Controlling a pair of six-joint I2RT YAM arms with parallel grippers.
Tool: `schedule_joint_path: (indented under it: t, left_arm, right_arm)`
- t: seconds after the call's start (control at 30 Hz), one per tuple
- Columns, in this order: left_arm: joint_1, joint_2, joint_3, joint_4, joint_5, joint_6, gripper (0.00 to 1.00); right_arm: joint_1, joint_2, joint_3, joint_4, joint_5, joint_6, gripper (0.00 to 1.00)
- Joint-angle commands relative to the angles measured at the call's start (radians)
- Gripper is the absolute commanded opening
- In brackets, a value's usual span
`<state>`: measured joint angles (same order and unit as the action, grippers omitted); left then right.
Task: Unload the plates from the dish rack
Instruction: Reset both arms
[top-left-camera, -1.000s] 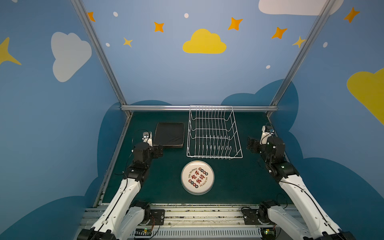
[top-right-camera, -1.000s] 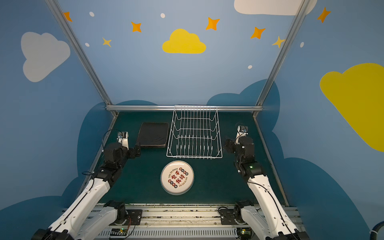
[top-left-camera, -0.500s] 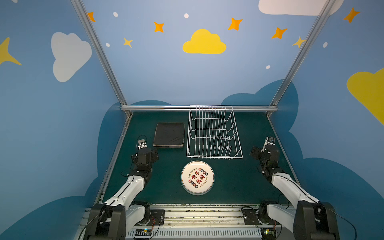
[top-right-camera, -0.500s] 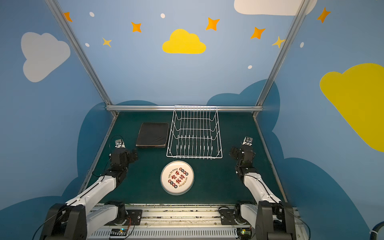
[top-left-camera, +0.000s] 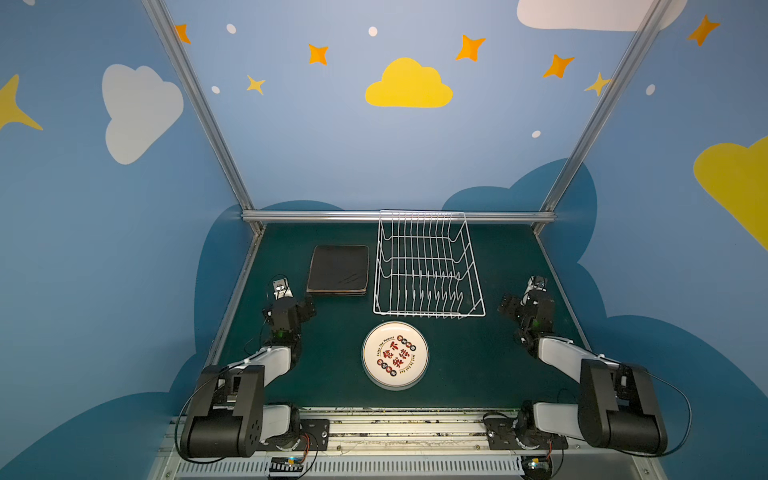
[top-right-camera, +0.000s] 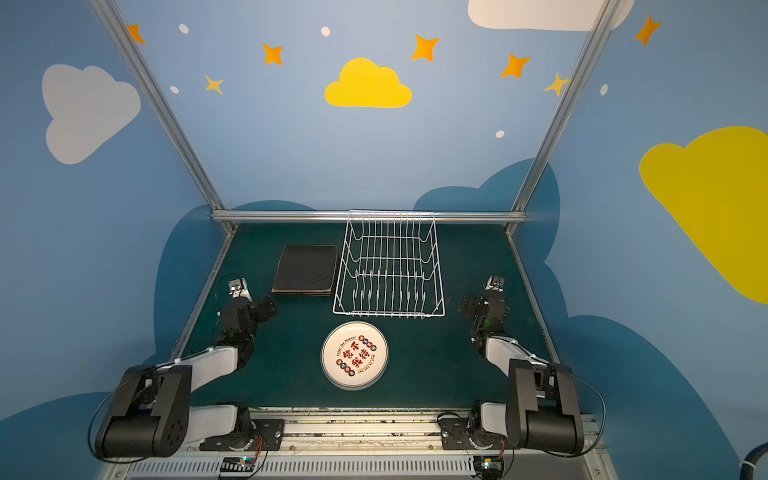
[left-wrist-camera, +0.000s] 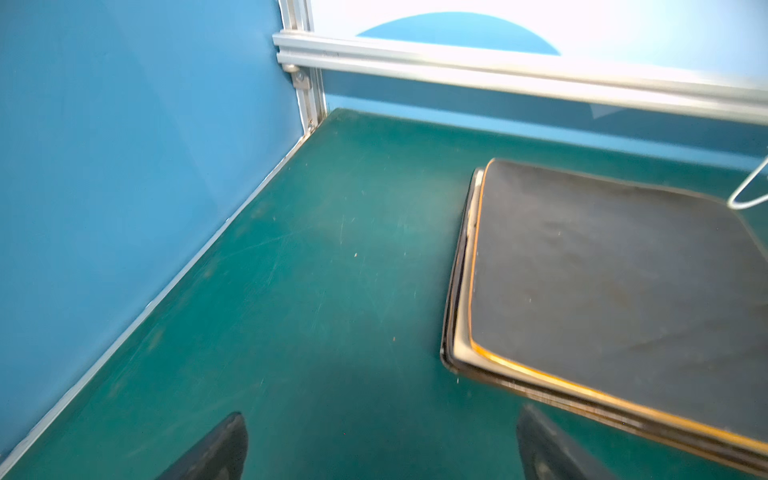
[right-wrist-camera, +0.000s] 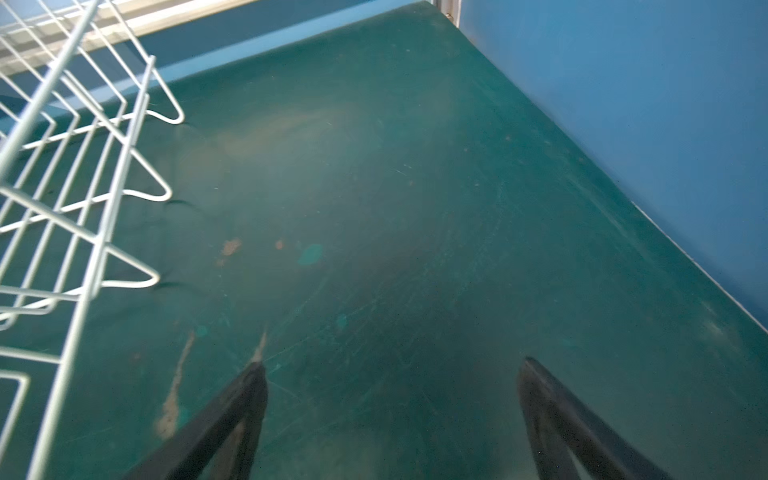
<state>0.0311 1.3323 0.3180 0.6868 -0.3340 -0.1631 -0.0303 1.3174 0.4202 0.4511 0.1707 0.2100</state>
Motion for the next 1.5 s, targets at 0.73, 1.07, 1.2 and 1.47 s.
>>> schedule_joint_path:
  t: [0.73, 1.07, 1.2, 1.47]
  left_arm:
    - [0.018, 0.195, 0.057, 0.154, 0.266, 0.09, 1.0]
    - [0.01, 0.196, 0.064, 0.145, 0.25, 0.094, 1.0]
    - [0.008, 0.194, 0.064, 0.144, 0.247, 0.094, 1.0]
    - [0.005, 0.194, 0.063, 0.145, 0.241, 0.097, 1.0]
  right_arm:
    - [0.068, 0.123, 0.083, 0.016, 0.01, -0.061, 0.94]
    - [0.068, 0.122, 0.083, 0.017, 0.01, -0.06, 0.94]
    - [0.067, 0.122, 0.084, 0.017, 0.01, -0.06, 0.94]
    - [0.07, 0.121, 0.081, 0.018, 0.012, -0.061, 0.94]
